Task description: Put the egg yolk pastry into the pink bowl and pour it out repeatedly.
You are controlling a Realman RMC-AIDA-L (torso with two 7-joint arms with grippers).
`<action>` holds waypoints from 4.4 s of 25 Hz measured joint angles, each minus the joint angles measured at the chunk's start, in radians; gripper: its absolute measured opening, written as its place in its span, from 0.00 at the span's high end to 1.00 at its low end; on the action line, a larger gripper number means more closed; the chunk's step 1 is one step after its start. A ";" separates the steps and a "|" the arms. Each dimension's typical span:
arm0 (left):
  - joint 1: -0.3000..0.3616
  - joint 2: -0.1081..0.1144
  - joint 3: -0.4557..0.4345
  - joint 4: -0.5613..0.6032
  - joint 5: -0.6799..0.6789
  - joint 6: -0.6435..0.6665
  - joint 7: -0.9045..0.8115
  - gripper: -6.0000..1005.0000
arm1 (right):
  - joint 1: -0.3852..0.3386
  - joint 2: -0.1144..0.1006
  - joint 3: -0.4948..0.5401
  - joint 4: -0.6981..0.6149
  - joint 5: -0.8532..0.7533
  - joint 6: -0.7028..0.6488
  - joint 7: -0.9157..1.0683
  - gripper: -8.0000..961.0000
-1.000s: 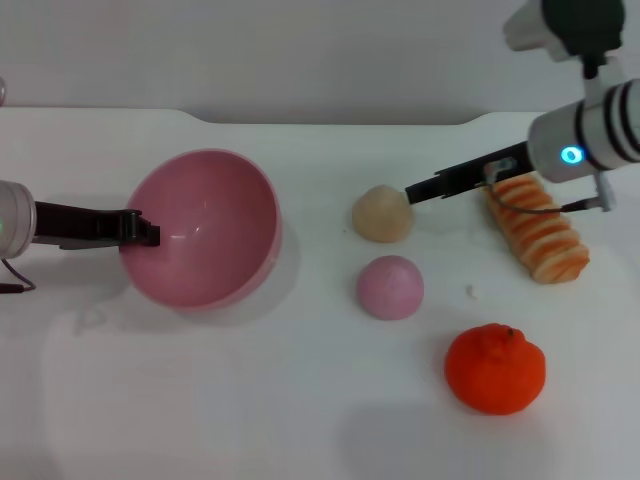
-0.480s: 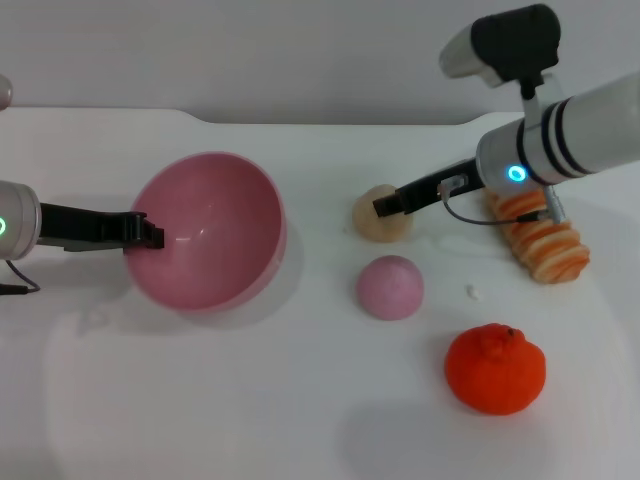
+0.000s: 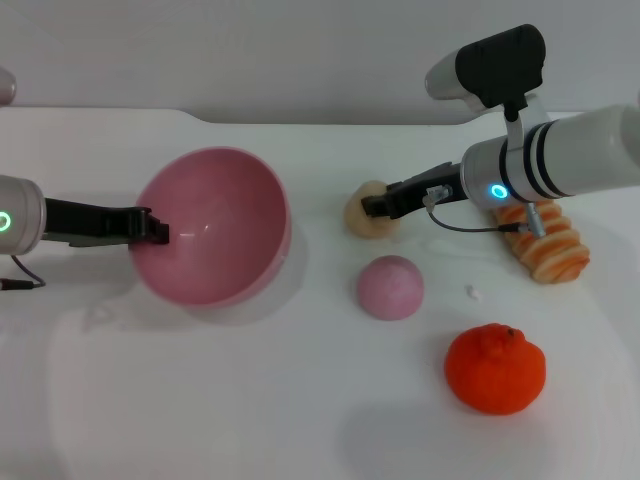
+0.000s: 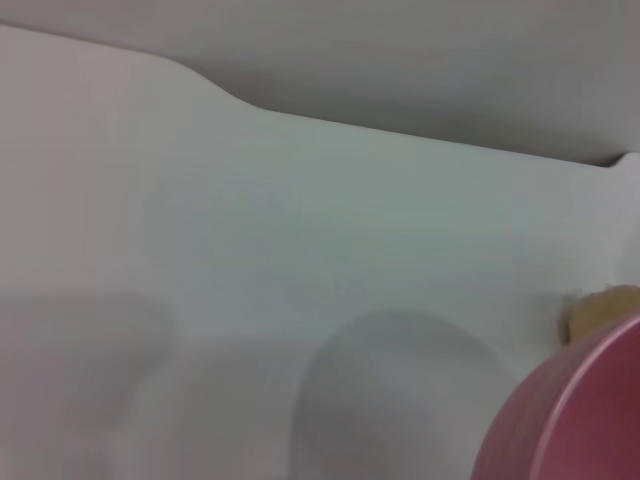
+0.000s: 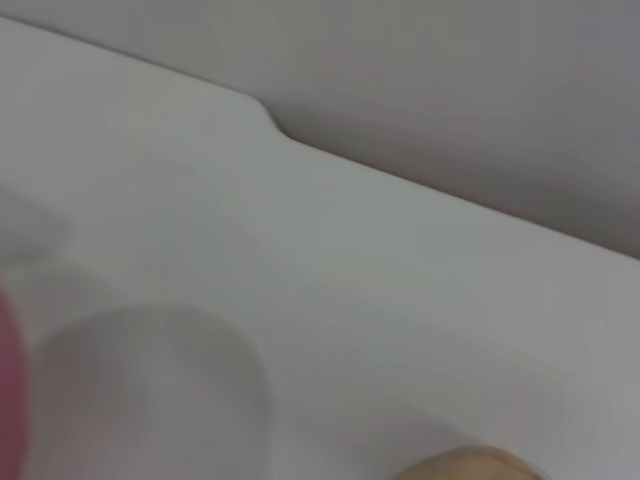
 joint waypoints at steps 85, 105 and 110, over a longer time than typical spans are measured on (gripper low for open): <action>0.373 -0.013 1.129 0.108 0.141 -1.745 0.669 0.99 | -0.417 -0.018 0.471 -0.365 0.071 -0.276 -0.152 0.60; 0.232 -0.020 1.359 -0.269 -0.086 -2.271 0.941 0.99 | -0.370 -0.017 0.468 -0.314 0.071 -0.243 -0.157 0.60; 0.227 -0.004 1.288 -0.191 -0.212 -2.173 0.566 0.99 | -0.363 -0.016 0.466 -0.309 0.071 -0.238 -0.163 0.60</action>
